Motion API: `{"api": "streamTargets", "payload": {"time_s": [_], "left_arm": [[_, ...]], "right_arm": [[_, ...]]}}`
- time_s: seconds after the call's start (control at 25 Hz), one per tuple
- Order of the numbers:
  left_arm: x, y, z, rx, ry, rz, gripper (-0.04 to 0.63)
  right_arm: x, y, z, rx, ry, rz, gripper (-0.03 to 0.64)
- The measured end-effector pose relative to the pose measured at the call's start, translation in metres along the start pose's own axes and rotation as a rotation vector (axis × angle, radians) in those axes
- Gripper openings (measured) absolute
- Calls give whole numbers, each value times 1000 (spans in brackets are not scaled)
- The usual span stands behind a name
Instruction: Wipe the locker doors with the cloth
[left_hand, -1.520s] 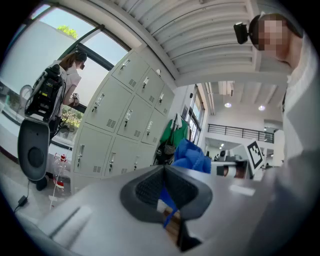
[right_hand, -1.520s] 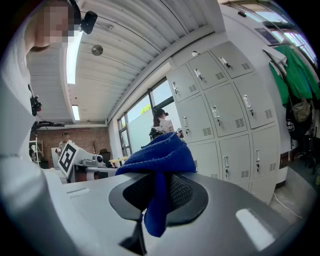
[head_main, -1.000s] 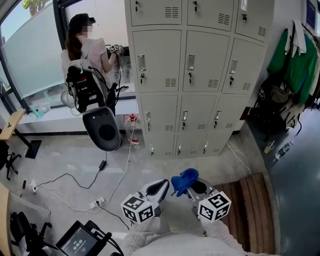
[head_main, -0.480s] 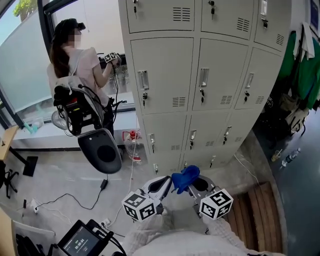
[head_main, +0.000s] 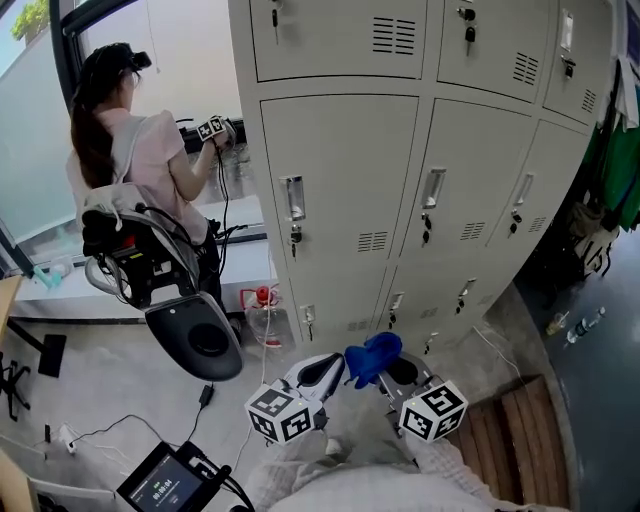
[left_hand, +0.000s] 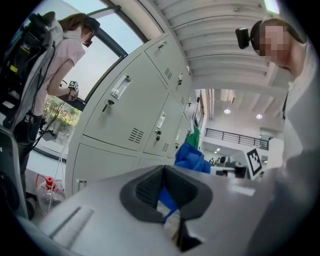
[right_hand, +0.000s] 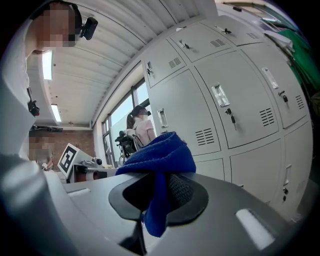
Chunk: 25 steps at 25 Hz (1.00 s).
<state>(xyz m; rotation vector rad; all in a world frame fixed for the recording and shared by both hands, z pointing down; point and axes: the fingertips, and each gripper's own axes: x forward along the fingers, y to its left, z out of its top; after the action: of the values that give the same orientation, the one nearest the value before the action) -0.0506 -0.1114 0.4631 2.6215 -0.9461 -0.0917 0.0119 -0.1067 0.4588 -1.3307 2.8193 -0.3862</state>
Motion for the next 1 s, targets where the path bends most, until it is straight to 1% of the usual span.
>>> {"api": "streamTargets", "payload": {"time_s": [0.16, 0.32, 0.52, 0.64, 0.76, 0.88, 1.0], "left_arm": [[16, 12, 12, 24, -4, -14, 8], [29, 24, 33, 55, -20, 14, 8], [40, 38, 61, 78, -57, 55, 6], [44, 43, 76, 132, -65, 74, 7], [47, 49, 102, 207, -85, 85, 6], [43, 62, 143, 270, -142, 109, 6], [34, 72, 191, 351, -199, 144, 7]], "right_arm": [[16, -12, 9, -17, -3, 7, 51], [33, -25, 22, -21, -10, 13, 51], [57, -35, 45, -60, -16, 40, 51], [72, -35, 62, -89, -34, 73, 51], [94, -28, 95, -140, -87, 121, 51], [119, -15, 143, -215, -169, 174, 51], [139, 1, 196, -294, -250, 207, 51]]}}
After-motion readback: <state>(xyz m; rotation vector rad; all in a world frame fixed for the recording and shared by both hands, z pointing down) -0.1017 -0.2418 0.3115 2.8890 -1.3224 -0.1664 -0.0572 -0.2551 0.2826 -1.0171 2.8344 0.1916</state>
